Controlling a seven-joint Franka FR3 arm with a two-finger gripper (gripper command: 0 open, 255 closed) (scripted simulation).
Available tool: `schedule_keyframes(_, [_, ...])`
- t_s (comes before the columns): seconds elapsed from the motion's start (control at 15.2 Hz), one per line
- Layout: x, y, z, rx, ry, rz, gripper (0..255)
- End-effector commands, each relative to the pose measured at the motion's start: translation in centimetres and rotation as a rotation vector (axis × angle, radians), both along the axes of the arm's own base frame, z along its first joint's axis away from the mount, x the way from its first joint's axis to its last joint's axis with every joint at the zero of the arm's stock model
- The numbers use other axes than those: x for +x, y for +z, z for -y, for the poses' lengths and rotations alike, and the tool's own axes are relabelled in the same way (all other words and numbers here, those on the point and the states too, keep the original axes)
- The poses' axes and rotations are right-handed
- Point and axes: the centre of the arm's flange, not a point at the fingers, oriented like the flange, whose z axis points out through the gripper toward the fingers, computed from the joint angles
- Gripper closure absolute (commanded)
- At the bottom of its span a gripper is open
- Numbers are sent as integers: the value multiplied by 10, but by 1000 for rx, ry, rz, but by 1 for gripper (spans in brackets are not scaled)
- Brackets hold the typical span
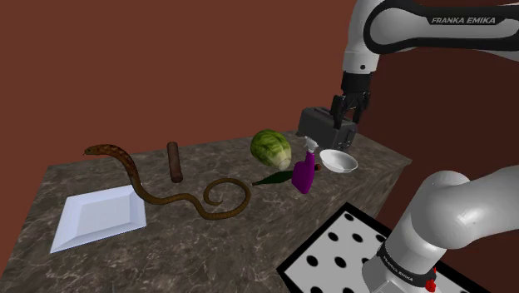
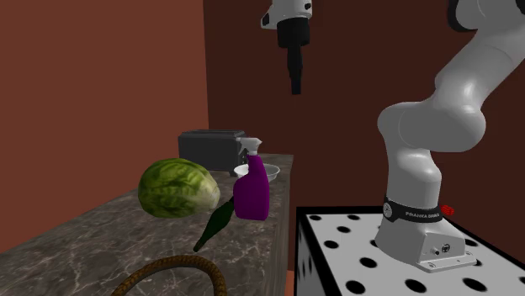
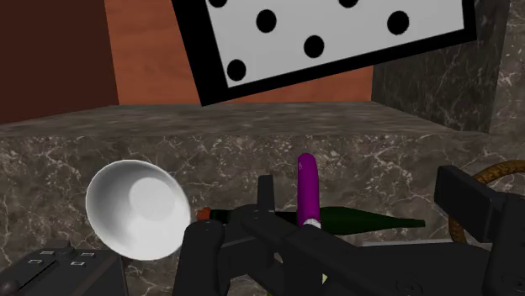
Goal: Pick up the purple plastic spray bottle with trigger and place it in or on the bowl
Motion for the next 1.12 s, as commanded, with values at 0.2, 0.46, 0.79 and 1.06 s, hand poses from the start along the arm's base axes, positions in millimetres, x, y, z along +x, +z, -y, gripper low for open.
schedule_keyframes(0.2, [33, -28, 11, 19, -1, -37, 0])
schedule_keyframes(0.46, [75, -67, 26, 44, -3, -87, 0])
schedule_keyframes(0.79, [126, -120, 42, 75, -6, -150, 0])
schedule_keyframes(1.06, [163, -164, 55, 100, -7, -199, 0])
